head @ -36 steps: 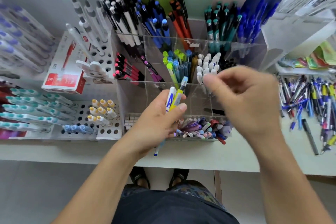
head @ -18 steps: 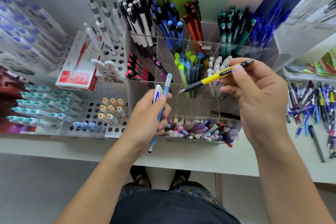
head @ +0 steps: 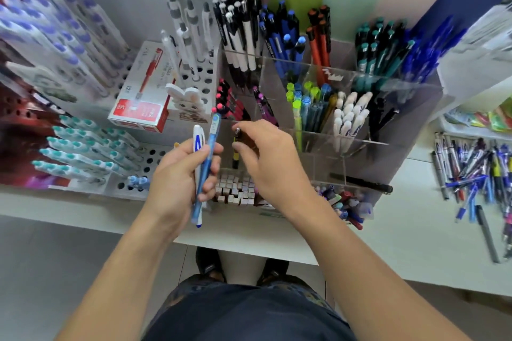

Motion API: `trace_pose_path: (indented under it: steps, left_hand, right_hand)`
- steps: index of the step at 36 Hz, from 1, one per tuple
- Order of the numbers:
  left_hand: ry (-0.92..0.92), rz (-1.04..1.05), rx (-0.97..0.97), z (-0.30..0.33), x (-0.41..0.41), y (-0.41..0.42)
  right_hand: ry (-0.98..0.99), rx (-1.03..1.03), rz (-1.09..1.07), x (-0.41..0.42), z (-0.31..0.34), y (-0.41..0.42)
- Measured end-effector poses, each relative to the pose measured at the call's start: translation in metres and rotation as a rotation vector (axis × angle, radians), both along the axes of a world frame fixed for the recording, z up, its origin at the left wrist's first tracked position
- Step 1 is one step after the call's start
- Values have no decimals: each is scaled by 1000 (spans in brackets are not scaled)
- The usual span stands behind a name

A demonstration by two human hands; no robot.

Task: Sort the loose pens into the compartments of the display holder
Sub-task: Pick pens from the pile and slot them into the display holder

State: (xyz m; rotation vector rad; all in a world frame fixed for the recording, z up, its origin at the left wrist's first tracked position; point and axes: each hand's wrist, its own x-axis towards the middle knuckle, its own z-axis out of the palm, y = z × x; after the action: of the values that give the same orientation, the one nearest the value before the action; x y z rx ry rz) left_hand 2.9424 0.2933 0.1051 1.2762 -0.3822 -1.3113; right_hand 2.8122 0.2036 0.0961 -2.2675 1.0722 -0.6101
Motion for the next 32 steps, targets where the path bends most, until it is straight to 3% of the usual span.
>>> trace_pose_path:
  steps: [5,10,14,18,20,24,28,32]
  left_hand:
    - [6,33,42,-5,7,10]
    - [78,9,59,-7,9,17]
    - [160,-35,25,-7,10,19]
    - [170,-185,-29,-7,7,16]
    - [149,-243,-32,-7,1,13]
    - [82,-274,-15,-5,-5,5]
    - [-156,-358,0,-2,-9,-2]
    - [-171,-333,-38,7,-22,-13]
  right_hand:
    - [221,38,7,18,-15,-3]
    - [223,103,-63,23,-28,0]
    - [40,118,-153,14,-11,8]
    - [-356,625,-139,4,16,14]
    - [-427,734,-155,-1,23,14]
    - [-470,749,-202,-14,25,8]
    - [-616,707,-244,-35,34,4]
    - [-680,610,-236,-53,47,2]
